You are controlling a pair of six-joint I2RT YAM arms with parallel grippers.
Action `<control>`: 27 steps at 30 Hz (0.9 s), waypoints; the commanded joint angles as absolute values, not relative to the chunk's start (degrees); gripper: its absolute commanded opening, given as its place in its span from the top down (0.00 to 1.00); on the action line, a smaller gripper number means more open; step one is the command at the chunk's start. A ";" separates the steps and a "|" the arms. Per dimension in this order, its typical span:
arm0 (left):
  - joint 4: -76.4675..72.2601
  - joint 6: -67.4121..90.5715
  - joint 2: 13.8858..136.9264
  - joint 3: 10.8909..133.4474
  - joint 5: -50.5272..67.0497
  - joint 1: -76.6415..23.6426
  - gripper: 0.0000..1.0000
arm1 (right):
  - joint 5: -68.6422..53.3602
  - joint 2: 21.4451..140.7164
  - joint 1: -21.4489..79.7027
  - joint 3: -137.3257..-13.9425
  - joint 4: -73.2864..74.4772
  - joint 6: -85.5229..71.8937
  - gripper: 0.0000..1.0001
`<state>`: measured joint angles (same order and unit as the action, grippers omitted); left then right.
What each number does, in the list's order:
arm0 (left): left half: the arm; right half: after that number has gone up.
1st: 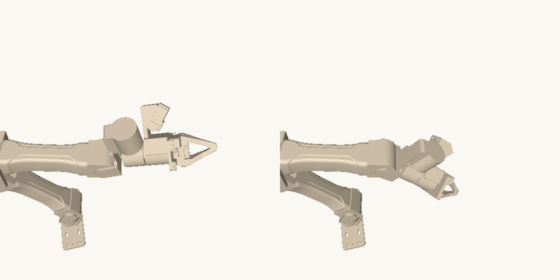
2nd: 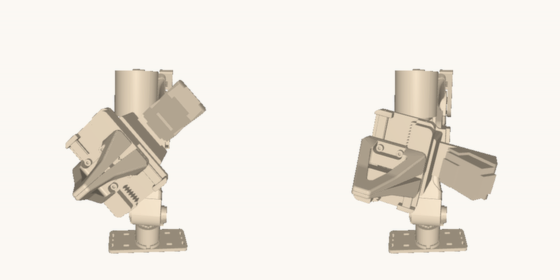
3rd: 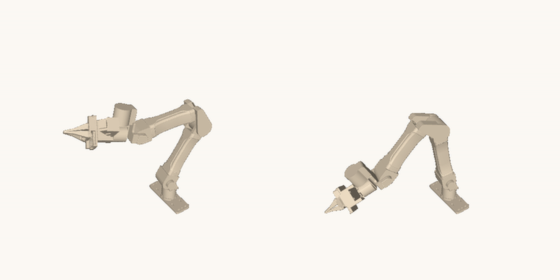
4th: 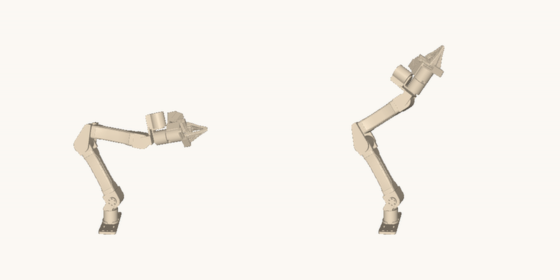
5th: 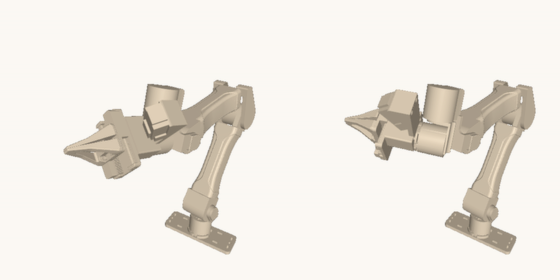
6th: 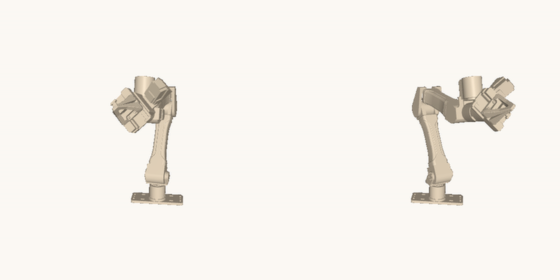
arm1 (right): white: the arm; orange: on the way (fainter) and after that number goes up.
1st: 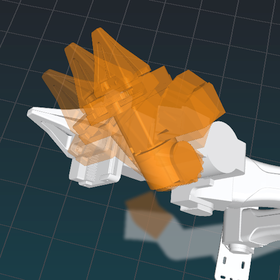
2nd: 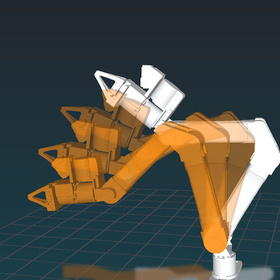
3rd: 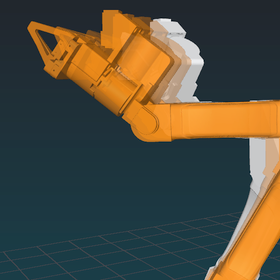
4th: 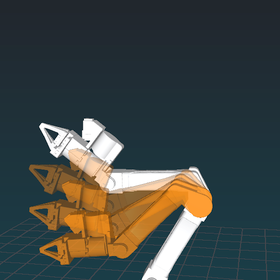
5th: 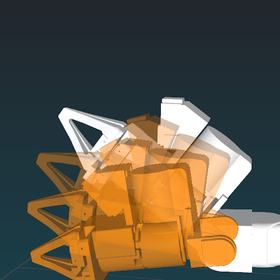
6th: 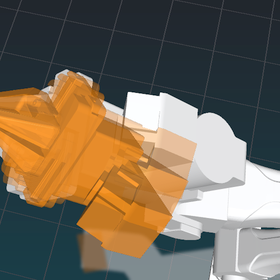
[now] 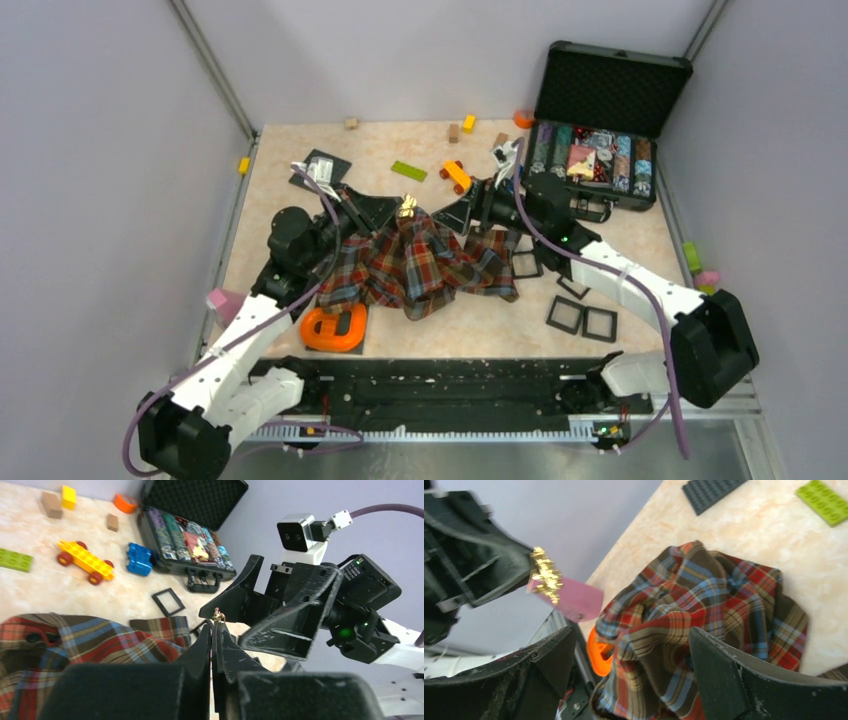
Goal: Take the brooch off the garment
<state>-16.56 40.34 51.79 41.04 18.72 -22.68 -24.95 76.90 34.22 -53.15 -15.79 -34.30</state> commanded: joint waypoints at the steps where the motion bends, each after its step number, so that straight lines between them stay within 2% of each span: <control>1: -20.68 47.58 52.38 41.50 24.71 -22.41 1.00 | -31.52 70.93 33.93 -50.74 -26.48 -38.36 0.11; 8: -27.41 54.95 55.21 39.99 28.83 -22.37 1.00 | -35.18 73.04 34.02 -51.41 -30.23 -43.99 0.10; 17: -31.48 56.67 57.67 39.24 30.66 -22.39 1.00 | -34.14 76.16 35.02 -52.11 -34.01 -47.41 0.38; 27: -33.25 56.92 59.15 38.88 32.25 -22.41 1.00 | -34.13 77.48 36.18 -53.15 -35.05 -47.71 0.41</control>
<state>-29.08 56.14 58.92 39.62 30.76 -22.59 -33.76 76.97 35.14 -50.57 -31.03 -47.11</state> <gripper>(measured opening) 0.010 0.592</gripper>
